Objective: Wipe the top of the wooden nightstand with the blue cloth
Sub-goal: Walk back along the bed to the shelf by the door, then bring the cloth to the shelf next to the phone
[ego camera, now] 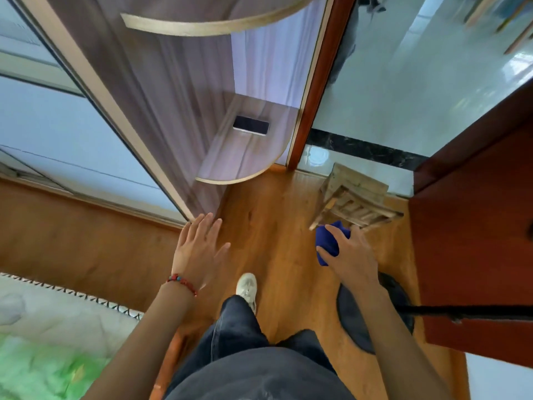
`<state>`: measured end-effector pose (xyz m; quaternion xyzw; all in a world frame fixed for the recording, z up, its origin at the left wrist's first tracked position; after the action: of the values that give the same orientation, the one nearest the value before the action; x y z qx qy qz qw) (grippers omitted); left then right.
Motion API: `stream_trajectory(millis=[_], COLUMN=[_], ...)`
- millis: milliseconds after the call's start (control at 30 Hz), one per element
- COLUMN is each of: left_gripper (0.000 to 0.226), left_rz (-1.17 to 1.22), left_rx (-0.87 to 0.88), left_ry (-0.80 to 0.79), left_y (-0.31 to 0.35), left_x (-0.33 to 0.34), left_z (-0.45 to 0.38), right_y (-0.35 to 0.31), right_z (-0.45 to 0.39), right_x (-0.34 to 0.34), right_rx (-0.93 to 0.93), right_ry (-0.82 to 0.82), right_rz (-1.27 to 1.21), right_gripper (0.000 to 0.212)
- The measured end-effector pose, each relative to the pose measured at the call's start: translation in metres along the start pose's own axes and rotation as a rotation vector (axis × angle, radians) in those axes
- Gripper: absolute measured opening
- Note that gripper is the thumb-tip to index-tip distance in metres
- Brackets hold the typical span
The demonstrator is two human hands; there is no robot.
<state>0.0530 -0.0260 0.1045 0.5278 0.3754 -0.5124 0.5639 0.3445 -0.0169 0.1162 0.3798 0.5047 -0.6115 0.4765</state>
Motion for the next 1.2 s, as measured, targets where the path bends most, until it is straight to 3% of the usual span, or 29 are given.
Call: stream_trajectory(millis=[367,600,933,1200], left_gripper=[0.053,0.051,0.054,0.055], left_rz=[0.036,0.125,0.185,0.175], left_rx=[-0.120,-0.308,-0.622,-0.713], left_ry=[-0.009,0.146,0.145,0.073], left_y=[-0.028,-0.031,-0.031,-0.052], left_x=[-0.027,-0.043,-0.006,0.027], left_z=[-0.091,-0.100,-0.083,-0.094], right_y=[-0.043,-0.071,-0.113,-0.146], right_z=[-0.128,-0.206,-0.273,-0.316], right_x=[-0.017,-0.009,0.012,0.070], right_rx=[-0.134,-0.356,-0.693,-0.692], right_ry=[-0.032,-0.166,-0.280,-0.325], right_rz=[0.008,0.043,0.068,-0.027], right_gripper=[0.051,0.051,0.051,0.048])
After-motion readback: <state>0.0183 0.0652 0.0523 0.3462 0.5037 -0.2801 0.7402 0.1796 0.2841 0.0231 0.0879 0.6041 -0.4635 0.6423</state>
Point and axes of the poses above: each hand's wrist, its own z-axis away from the middle knuckle, its own x-axis out of the palm, y = z × x, the point moved 8 cm from there along -z, towards the middle knuckle, and after that the axes turned 6 degrees about -y, right-handed, at the moved point
